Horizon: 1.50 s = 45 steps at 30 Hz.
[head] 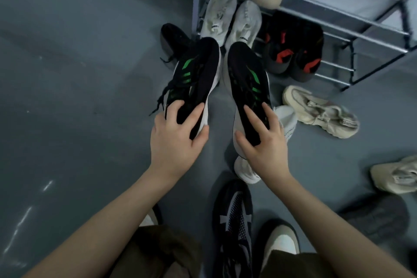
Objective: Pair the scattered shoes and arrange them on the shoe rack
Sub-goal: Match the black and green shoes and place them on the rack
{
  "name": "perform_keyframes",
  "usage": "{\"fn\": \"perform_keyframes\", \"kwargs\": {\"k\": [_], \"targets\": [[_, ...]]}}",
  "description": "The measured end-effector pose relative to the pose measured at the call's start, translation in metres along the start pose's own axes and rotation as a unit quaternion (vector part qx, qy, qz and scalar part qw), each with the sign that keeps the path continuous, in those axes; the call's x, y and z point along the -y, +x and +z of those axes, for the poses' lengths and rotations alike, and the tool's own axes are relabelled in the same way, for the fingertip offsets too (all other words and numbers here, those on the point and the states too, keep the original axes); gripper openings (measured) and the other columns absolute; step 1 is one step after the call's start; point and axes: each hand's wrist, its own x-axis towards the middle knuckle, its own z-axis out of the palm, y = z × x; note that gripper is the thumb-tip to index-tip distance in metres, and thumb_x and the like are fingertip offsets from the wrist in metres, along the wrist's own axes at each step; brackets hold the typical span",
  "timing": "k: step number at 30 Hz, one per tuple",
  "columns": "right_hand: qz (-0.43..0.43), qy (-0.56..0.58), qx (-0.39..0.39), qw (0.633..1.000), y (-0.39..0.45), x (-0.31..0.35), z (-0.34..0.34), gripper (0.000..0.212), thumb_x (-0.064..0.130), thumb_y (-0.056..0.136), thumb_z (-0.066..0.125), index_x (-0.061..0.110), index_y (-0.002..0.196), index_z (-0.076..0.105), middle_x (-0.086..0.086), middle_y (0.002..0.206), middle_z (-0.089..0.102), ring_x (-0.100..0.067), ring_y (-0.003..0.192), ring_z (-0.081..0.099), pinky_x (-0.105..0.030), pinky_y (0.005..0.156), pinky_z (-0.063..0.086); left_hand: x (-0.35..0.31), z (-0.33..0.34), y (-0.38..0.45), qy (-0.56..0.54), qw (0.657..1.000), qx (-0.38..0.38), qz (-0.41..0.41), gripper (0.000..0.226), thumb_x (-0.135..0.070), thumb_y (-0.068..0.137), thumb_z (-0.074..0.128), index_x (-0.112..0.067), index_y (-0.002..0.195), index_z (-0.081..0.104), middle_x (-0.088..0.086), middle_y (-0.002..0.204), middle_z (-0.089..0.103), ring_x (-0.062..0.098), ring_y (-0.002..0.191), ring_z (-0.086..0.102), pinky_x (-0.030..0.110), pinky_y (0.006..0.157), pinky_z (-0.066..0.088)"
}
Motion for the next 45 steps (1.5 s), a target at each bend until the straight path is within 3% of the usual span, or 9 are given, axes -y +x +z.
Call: {"fn": "perform_keyframes", "kwargs": {"k": [8,15,18,23,27,33,39,41,45], "targets": [[0.044,0.048,-0.117,0.991,0.010,-0.018,-0.075,0.052,0.046,0.081,0.060,0.041,0.131,0.048,0.002,0.148,0.034,-0.019,0.133,0.035,-0.052,0.100,0.040,-0.078,-0.004,0.048,-0.042,0.996,-0.028,0.079,0.042,-0.044,0.084,0.055,-0.027,0.122,0.060,0.009,0.123,0.053,0.037,0.092,0.054,0.047,0.069,0.052],[0.067,0.079,-0.189,0.976,0.052,-0.032,-0.128,0.050,0.041,0.082,0.066,0.037,0.130,0.052,0.005,0.147,0.034,-0.017,0.130,0.038,-0.036,0.101,0.037,-0.157,0.000,0.115,-0.061,0.990,-0.054,0.115,0.042,-0.046,0.083,0.055,-0.028,0.120,0.062,0.009,0.122,0.051,0.037,0.096,0.052,0.048,0.066,0.052],[0.076,0.095,-0.208,0.971,0.080,-0.042,-0.135,0.050,0.044,0.081,0.066,0.039,0.129,0.053,0.008,0.146,0.034,-0.016,0.131,0.037,-0.044,0.103,0.038,-0.179,0.012,0.144,-0.065,0.988,-0.058,0.127,0.043,-0.047,0.082,0.052,-0.027,0.119,0.063,0.009,0.121,0.052,0.037,0.091,0.054,0.047,0.067,0.051],[0.096,0.100,-0.212,0.967,0.138,-0.065,-0.136,0.049,0.046,0.080,0.065,0.040,0.127,0.053,0.007,0.146,0.035,-0.017,0.130,0.039,-0.050,0.101,0.039,-0.191,0.042,0.192,-0.044,0.990,-0.046,0.129,0.041,-0.044,0.082,0.055,-0.026,0.118,0.064,0.009,0.118,0.053,0.036,0.081,0.054,0.043,0.068,0.048],[0.113,0.104,-0.212,0.965,0.188,-0.084,-0.135,0.049,0.049,0.078,0.064,0.037,0.124,0.056,0.007,0.143,0.038,-0.018,0.128,0.041,-0.051,0.100,0.039,-0.199,0.068,0.235,-0.010,0.995,-0.007,0.101,0.041,-0.044,0.087,0.056,-0.030,0.125,0.057,0.005,0.127,0.045,0.036,0.094,0.049,0.042,0.072,0.044],[0.123,0.090,-0.213,0.965,0.247,-0.104,-0.130,0.049,0.050,0.075,0.063,0.034,0.121,0.060,0.007,0.135,0.047,-0.022,0.122,0.047,-0.050,0.097,0.043,-0.211,0.099,0.280,0.018,0.994,-0.019,0.103,0.040,-0.041,0.088,0.055,-0.029,0.126,0.056,0.008,0.131,0.044,0.037,0.096,0.047,0.038,0.070,0.040],[0.141,0.009,-0.154,0.978,0.265,-0.117,-0.119,0.056,0.054,0.077,0.064,0.029,0.127,0.055,-0.002,0.145,0.036,-0.031,0.128,0.039,-0.053,0.099,0.040,-0.202,0.118,0.292,0.086,0.982,0.113,0.127,0.053,-0.051,0.092,0.043,-0.035,0.141,0.034,0.011,0.153,0.015,0.044,0.122,0.030,0.049,0.094,0.037],[0.122,-0.002,-0.151,0.981,0.258,-0.119,-0.118,0.060,0.056,0.078,0.063,0.031,0.131,0.052,-0.005,0.150,0.030,-0.033,0.131,0.035,-0.055,0.100,0.038,-0.191,0.116,0.283,0.097,0.976,0.072,0.178,0.055,-0.047,0.089,0.049,-0.031,0.140,0.037,0.015,0.153,0.015,0.047,0.123,0.031,0.053,0.094,0.037],[0.071,-0.023,-0.136,0.988,0.240,-0.121,-0.119,0.067,0.054,0.078,0.063,0.036,0.139,0.040,-0.012,0.155,0.016,-0.039,0.133,0.032,-0.058,0.098,0.040,-0.177,0.109,0.267,0.116,0.964,-0.002,0.238,0.051,-0.037,0.081,0.064,-0.024,0.129,0.053,0.017,0.144,0.037,0.048,0.111,0.046,0.050,0.076,0.048]]}}
